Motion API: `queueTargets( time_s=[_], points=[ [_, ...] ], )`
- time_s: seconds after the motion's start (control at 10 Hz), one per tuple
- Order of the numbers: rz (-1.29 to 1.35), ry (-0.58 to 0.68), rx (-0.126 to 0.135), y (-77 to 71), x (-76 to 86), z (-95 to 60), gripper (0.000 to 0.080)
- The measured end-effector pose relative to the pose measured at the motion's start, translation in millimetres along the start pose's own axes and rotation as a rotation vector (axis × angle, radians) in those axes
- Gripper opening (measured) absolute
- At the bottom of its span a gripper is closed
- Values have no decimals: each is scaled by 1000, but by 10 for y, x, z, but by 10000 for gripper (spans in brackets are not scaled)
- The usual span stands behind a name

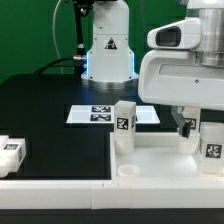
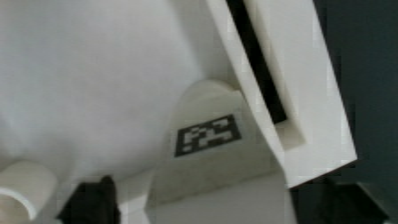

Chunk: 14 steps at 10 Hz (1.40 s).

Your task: Assemble square table

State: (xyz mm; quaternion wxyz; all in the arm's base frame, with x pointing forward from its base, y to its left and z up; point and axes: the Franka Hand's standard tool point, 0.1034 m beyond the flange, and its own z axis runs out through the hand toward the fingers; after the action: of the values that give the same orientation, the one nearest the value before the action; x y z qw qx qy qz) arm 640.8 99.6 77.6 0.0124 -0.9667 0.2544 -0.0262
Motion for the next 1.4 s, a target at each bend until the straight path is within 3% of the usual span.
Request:
queueTargets(
  time_s=[0.1,0.5,0.9,1.1,1.2,1.3,1.4],
  points=[
    [77,0,0,-1,0,0,281],
    [496,1,-2,11,8,13,284],
    [1160,-38,24,-29,-24,24,284],
    [1158,-39,24,-35,-29,22,284],
    [1028,-29,20,-29,-27,23,284],
    [854,-21,15,-35,-36,26,467],
    [643,-17,15,-66,-58,22,585]
  ],
)
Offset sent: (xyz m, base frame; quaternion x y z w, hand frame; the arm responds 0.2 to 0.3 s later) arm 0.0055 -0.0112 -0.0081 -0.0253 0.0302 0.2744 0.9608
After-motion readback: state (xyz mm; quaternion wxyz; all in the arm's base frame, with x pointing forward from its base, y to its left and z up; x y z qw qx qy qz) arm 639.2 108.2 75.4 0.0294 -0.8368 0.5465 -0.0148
